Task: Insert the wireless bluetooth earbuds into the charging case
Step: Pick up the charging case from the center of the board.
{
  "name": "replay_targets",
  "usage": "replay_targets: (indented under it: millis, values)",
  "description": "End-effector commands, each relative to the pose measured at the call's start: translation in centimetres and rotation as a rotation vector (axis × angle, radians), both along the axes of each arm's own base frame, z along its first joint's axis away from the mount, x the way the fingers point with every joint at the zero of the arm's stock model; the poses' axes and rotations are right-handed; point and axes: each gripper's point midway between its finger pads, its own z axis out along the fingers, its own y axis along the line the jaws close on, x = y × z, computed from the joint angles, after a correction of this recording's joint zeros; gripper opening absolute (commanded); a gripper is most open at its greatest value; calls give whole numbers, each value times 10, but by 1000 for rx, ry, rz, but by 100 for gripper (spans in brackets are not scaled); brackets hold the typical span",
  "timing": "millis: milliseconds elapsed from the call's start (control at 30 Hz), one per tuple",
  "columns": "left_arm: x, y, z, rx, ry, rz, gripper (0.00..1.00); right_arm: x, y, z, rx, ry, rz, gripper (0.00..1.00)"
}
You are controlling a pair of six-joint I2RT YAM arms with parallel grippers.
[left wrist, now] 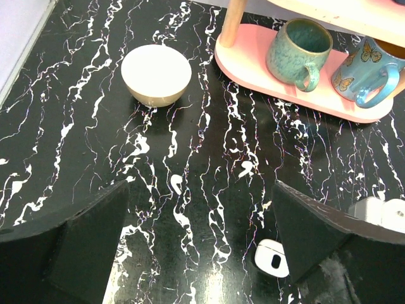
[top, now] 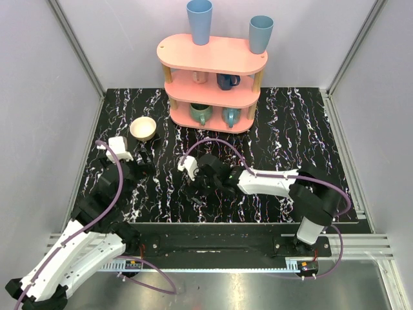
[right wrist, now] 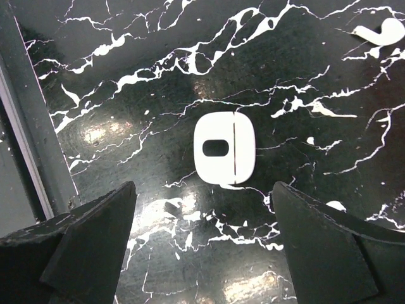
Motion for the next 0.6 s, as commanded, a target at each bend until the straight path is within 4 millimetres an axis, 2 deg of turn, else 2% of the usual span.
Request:
replay_targets:
  millis: [0,167,267,567]
  values:
    - [5,-12,8,-47,1,-73,99,9,20,9,55,-68,20,95]
    - [9,-11,14,-59,-21,-85,99,11,20,-8,17,-70,9,93]
    - [10,-10,13,-52,-14,-86,99,20,19,-14,-3,-98,-35,91]
    - [10,-12,4,-64,-1,-96,99,30,22,-22,-9,-126,-73,86]
